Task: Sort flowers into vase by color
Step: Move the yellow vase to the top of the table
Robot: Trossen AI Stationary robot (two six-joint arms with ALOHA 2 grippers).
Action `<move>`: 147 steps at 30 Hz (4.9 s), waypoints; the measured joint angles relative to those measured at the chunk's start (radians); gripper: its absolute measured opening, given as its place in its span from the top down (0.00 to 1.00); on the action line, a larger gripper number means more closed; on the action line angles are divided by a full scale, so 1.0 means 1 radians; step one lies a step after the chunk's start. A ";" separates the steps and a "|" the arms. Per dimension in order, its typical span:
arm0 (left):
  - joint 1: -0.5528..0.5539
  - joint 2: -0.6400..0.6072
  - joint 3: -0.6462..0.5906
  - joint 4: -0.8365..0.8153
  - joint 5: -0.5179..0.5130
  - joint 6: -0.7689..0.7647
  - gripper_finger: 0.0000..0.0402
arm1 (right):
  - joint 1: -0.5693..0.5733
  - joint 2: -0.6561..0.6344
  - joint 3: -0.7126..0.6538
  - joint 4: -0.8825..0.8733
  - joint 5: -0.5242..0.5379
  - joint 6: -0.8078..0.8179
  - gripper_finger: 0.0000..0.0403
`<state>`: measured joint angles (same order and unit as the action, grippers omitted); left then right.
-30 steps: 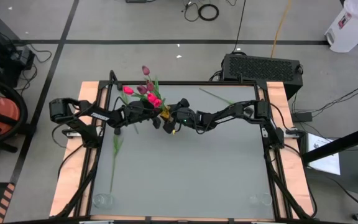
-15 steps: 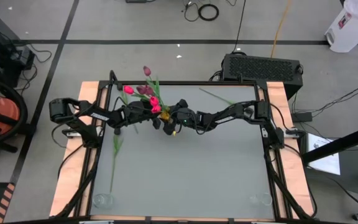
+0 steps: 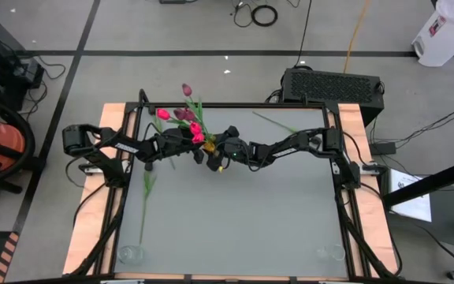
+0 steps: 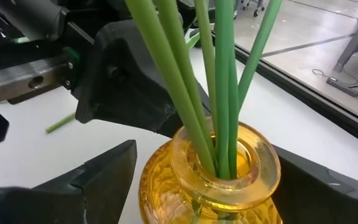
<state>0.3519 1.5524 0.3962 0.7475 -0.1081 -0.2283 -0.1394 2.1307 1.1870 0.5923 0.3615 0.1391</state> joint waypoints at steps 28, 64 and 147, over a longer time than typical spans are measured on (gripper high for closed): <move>0.000 0.000 -0.001 0.002 0.000 0.007 1.00 | -0.012 -0.054 0.002 -0.045 0.035 -0.005 0.19; 0.000 -0.001 0.000 -0.040 -0.023 0.002 1.00 | 0.055 -0.264 0.001 -0.390 0.029 -0.022 0.19; -0.033 -0.153 0.053 -0.308 -0.092 0.167 1.00 | 0.087 -0.263 0.001 -0.403 0.007 -0.003 0.19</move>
<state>0.3191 1.3994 0.4496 0.4394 -0.1997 -0.0613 -0.0525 1.8679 1.1877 0.1897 0.3687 0.1357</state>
